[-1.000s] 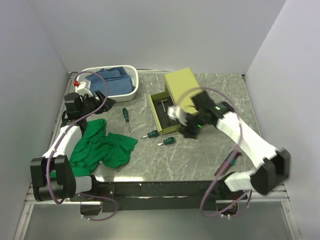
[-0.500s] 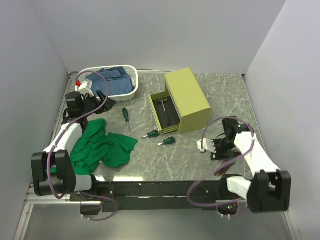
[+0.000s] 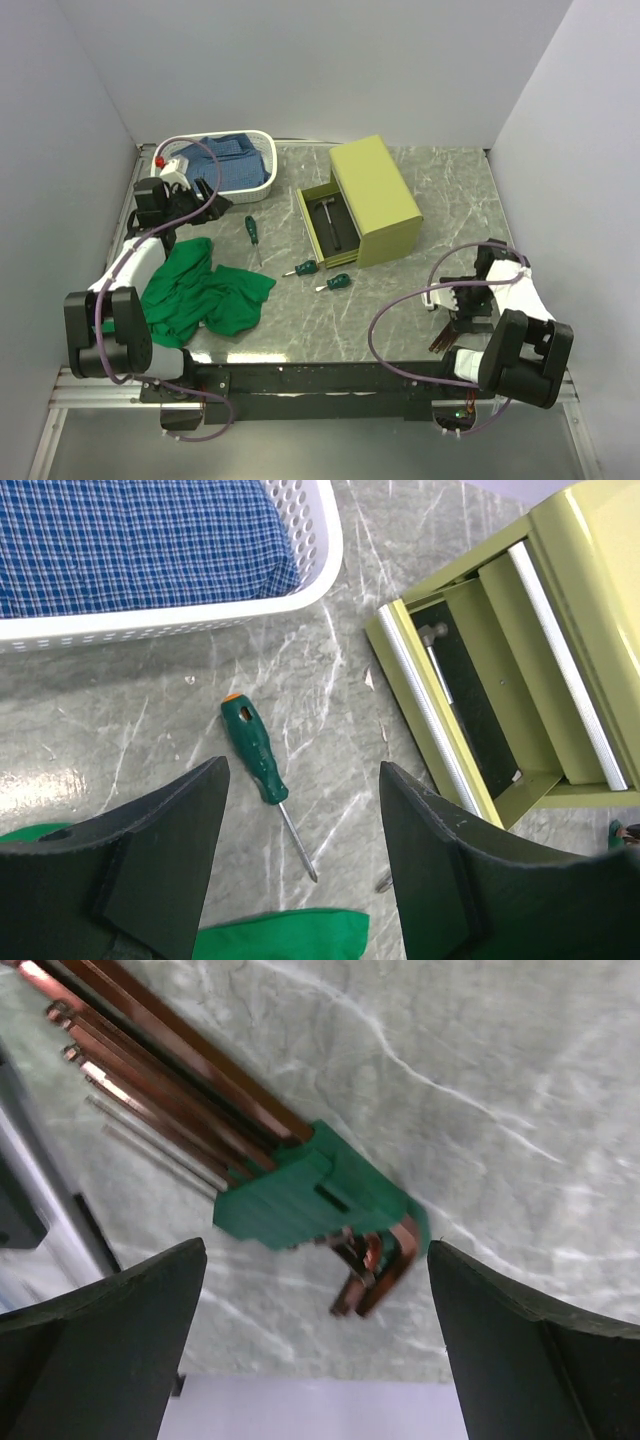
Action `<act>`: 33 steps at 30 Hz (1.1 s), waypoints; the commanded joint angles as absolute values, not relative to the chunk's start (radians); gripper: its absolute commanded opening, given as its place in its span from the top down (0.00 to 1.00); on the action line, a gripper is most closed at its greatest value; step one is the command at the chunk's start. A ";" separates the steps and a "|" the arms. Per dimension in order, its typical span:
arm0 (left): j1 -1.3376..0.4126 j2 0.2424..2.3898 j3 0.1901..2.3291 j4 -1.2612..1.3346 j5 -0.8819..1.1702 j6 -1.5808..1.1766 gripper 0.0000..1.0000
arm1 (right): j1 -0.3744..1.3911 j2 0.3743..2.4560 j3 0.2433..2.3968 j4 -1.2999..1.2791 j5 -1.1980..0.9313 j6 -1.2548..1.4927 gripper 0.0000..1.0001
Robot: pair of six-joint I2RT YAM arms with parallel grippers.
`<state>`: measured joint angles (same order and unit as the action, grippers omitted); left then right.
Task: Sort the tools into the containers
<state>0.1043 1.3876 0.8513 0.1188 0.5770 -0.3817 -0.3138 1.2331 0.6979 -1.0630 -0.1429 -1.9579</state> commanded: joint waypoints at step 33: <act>0.109 1.391 0.862 0.173 0.589 -0.394 0.33 | -0.025 1.043 0.810 -1.132 -0.491 -2.139 1.00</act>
